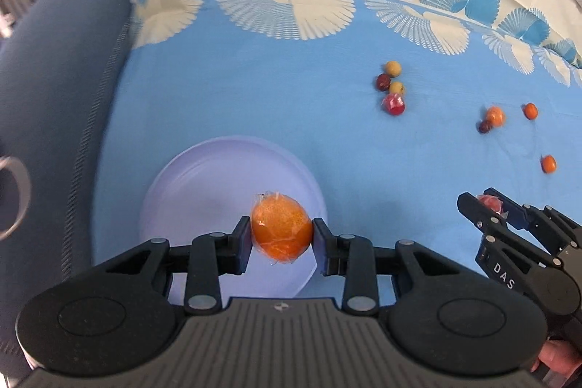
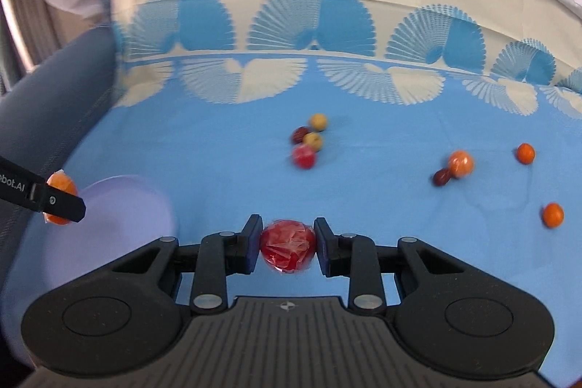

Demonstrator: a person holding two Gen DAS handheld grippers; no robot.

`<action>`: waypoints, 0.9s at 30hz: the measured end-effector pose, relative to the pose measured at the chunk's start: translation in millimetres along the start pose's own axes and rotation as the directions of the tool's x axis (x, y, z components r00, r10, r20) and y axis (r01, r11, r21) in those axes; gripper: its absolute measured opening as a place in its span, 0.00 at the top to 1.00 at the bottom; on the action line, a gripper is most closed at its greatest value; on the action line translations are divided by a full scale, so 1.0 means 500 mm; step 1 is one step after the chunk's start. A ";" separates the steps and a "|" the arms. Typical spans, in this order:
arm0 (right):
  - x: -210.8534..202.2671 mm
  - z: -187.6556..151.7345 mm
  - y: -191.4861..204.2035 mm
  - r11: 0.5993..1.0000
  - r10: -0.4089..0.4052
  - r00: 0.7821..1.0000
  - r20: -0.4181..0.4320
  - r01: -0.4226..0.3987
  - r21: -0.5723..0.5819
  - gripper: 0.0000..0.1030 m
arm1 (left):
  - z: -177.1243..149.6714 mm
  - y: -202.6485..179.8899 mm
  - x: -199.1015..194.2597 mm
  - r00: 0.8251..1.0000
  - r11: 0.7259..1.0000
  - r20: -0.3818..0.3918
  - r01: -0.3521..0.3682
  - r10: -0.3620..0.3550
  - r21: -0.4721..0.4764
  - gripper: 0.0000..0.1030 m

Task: Organize fruits
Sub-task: 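Close the left tool on the orange while the right tool grips the red apple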

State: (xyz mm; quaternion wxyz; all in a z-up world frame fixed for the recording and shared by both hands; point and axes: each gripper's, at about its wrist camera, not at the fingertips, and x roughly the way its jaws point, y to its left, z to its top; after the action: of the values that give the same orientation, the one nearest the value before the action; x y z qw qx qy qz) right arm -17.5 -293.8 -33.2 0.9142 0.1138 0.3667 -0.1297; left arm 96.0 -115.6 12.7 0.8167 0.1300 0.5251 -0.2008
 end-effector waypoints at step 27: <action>-0.201 -0.100 0.152 0.990 0.111 0.992 -0.061 -0.116 -0.084 0.68 | -0.211 0.159 -0.150 0.999 0.987 0.013 -0.036 0.038 -0.159 0.63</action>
State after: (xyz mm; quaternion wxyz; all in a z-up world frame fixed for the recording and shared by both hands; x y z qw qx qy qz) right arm -95.2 -191.8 10.3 0.9136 0.0979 0.3904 -0.0580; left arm 20.4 13.9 37.5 0.8321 0.0728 0.5305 -0.1443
